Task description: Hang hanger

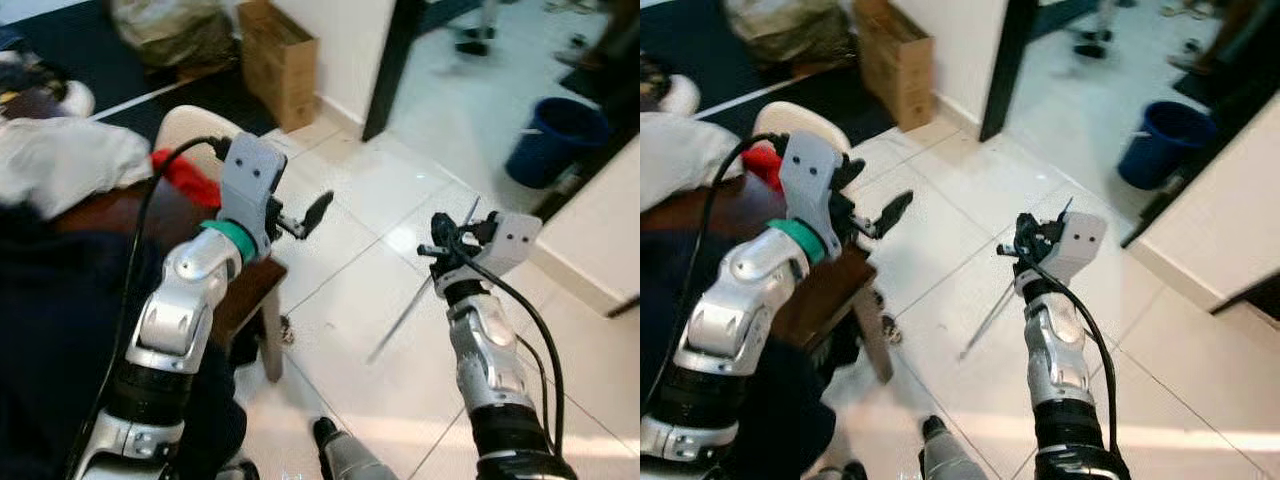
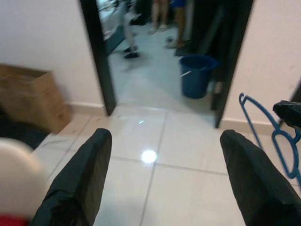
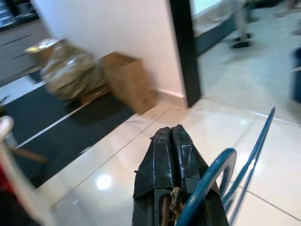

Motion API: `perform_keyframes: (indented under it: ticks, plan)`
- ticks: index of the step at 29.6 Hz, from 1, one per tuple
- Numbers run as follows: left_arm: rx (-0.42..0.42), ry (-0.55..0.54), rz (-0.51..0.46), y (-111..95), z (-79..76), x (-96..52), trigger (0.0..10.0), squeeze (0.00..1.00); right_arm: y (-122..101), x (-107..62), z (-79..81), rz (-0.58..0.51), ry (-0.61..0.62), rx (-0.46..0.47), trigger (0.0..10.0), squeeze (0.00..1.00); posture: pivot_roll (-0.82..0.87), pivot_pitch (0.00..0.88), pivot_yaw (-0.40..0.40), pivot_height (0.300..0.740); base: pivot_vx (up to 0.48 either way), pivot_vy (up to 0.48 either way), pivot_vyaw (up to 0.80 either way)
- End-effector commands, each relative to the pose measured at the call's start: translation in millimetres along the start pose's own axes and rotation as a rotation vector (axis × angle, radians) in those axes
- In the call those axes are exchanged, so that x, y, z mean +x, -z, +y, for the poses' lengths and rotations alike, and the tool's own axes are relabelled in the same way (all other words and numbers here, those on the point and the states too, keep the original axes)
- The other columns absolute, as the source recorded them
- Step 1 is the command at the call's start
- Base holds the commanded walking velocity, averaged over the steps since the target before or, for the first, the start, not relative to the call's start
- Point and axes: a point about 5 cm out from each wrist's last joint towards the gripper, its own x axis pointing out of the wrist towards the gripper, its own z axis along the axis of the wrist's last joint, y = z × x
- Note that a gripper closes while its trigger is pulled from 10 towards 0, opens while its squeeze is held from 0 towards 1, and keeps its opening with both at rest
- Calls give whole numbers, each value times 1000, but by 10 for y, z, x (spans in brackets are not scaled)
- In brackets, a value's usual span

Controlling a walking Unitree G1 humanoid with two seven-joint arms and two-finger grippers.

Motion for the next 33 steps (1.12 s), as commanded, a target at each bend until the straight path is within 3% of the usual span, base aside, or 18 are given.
perform_keyframes:
  ticks: [1, 6, 15, 22, 28, 33]
  plan:
    - [-22, -6, 33, 78, -13, -18, 10000, 0, 52, -51, -48, 23, 22, -3, 10000, 0, 14, 110, 50, 740, 0, 0, -800]
    - [-92, -63, 73, 235, 5, -25, 10000, 0, 73, -98, -100, 33, 51, -21, 10000, 0, 7, 110, 62, 740, 0, 0, -800]
    - [-118, -69, 144, 449, -27, -99, 10000, 0, 123, -171, -166, 56, 85, -39, 10000, 0, 2, 103, 69, 740, 0, 0, -800]
    - [-194, -153, 195, 662, 8, -189, 10000, 0, 177, -243, -189, 80, 101, -48, 10000, 0, -3, 102, 69, 740, 0, 0, -800]
    - [-229, -141, 257, 803, -55, -254, 10000, 0, 209, -274, -197, 94, 107, -51, 10000, 0, -5, 97, 69, 740, 0, 0, -800]
    - [-222, -143, 253, 834, -76, -283, 10000, 0, 246, -292, -214, 111, 109, -55, 10000, 0, -4, 93, 66, 740, 0, 0, -800]
